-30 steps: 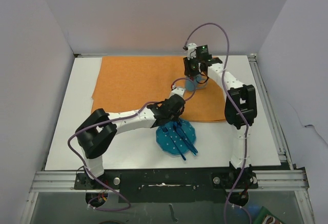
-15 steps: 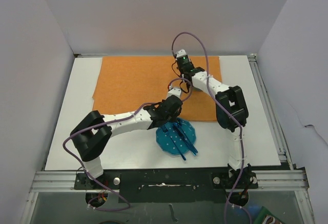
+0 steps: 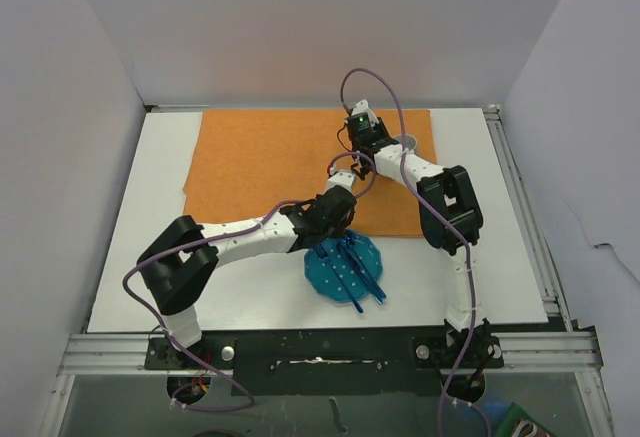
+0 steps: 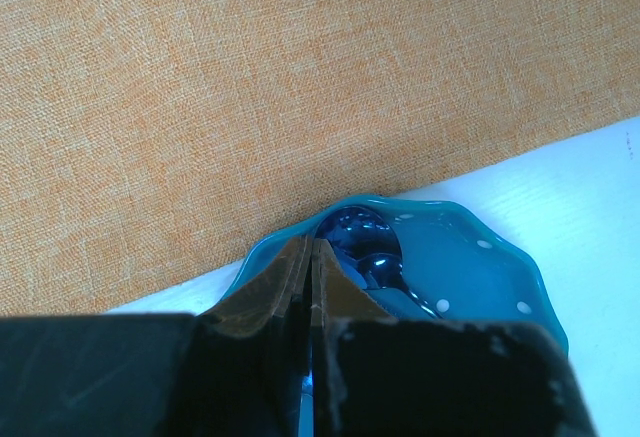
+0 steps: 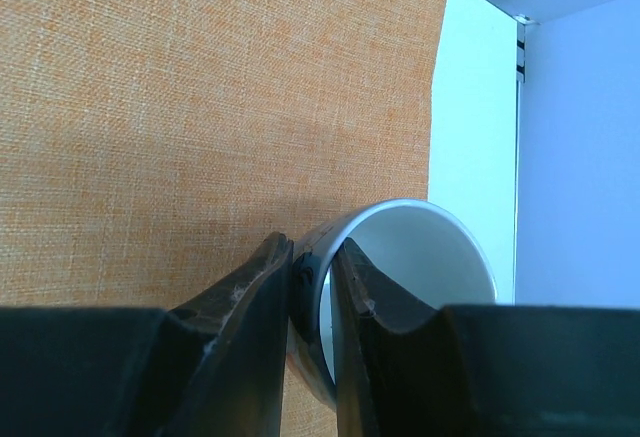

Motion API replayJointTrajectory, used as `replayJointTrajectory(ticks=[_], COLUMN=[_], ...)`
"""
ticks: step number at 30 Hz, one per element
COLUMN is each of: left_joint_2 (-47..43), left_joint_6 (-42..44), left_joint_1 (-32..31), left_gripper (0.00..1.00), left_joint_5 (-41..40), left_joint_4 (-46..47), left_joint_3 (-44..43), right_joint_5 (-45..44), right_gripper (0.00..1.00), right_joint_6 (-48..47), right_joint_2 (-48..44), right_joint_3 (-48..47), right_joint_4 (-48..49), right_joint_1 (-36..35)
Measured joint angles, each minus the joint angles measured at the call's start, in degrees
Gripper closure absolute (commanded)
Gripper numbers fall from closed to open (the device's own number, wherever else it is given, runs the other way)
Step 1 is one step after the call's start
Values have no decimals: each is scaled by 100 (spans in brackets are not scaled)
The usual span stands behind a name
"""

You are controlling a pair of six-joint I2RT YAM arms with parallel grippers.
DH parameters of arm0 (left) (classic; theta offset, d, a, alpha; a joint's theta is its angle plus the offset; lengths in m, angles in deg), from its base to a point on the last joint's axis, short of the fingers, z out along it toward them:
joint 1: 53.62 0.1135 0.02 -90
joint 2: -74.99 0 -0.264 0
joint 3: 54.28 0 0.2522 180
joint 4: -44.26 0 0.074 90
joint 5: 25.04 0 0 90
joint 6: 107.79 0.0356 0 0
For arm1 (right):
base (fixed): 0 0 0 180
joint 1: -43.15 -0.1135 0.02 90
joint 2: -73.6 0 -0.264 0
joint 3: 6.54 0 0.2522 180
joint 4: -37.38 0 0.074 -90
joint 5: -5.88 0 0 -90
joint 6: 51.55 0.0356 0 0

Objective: Set the dinner table for one person

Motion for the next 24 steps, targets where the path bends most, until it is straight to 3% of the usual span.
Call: replayJointTrajectory(ticks=[14, 24], left_joint_2=[46, 726], left_joint_6=[0, 15], left_joint_1=[0, 0], left_gripper=[99, 100], left_joint_5=[-48, -199], left_joint_4=[9, 52], left_joint_3=[0, -258], right_joint_5=[1005, 1506], right_gripper=[100, 100], right_joint_6=[83, 140], right_joint_2=[101, 472], right_joint_3=[-463, -1617], right_joint_4=[26, -79], right_joint_1=[623, 1102])
